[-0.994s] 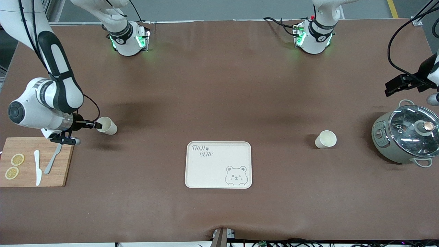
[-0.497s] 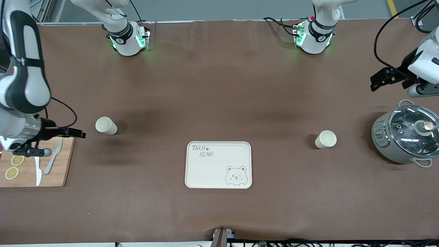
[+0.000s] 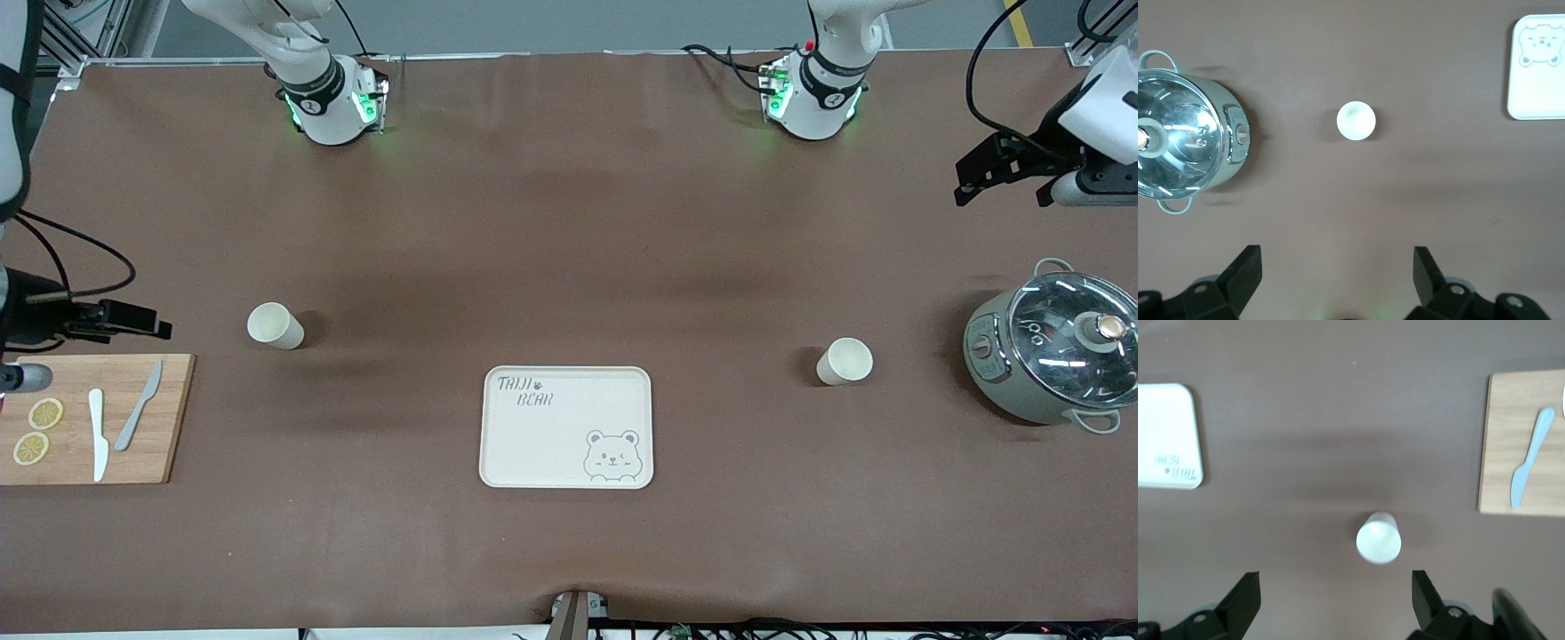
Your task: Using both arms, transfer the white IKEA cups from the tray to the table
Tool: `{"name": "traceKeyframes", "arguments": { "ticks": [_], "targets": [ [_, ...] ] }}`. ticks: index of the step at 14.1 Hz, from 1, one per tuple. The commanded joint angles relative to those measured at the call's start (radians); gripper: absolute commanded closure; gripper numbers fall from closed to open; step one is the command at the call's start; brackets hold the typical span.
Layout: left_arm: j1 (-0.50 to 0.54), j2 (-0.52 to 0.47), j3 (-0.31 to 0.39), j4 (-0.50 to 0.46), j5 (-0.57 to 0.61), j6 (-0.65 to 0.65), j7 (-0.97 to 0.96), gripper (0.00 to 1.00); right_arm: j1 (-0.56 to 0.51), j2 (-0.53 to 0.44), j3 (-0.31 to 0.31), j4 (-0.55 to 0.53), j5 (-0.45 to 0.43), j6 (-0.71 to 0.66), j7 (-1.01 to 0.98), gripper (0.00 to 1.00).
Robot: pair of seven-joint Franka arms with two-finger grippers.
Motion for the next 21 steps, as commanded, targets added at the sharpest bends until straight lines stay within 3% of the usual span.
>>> {"name": "traceKeyframes", "arguments": {
  "ticks": [1,4,8,12,14,21],
  "targets": [
    [0.011,-0.014,0.002,0.002,-0.031,-0.019,0.025,0.00,0.001,-0.111,0.000,-0.020,-0.032,-0.091,0.024,0.00],
    [0.010,-0.014,0.002,0.012,-0.029,-0.033,0.013,0.00,0.031,-0.202,0.003,-0.069,-0.123,-0.110,0.025,0.00],
    [0.010,-0.001,-0.004,0.020,-0.029,-0.037,0.005,0.00,0.038,-0.311,0.002,-0.201,-0.144,-0.096,0.031,0.00],
    [0.005,0.015,-0.009,0.025,-0.026,-0.037,0.008,0.00,0.059,-0.331,0.009,-0.215,-0.171,-0.090,0.030,0.00],
    [0.008,0.011,-0.007,0.025,-0.026,-0.039,0.007,0.00,0.070,-0.325,0.012,-0.169,-0.253,-0.075,0.019,0.00],
    [0.010,0.019,0.002,0.051,-0.014,-0.045,0.019,0.00,0.065,-0.326,0.008,-0.171,-0.188,-0.073,0.027,0.00]
  ]
}}
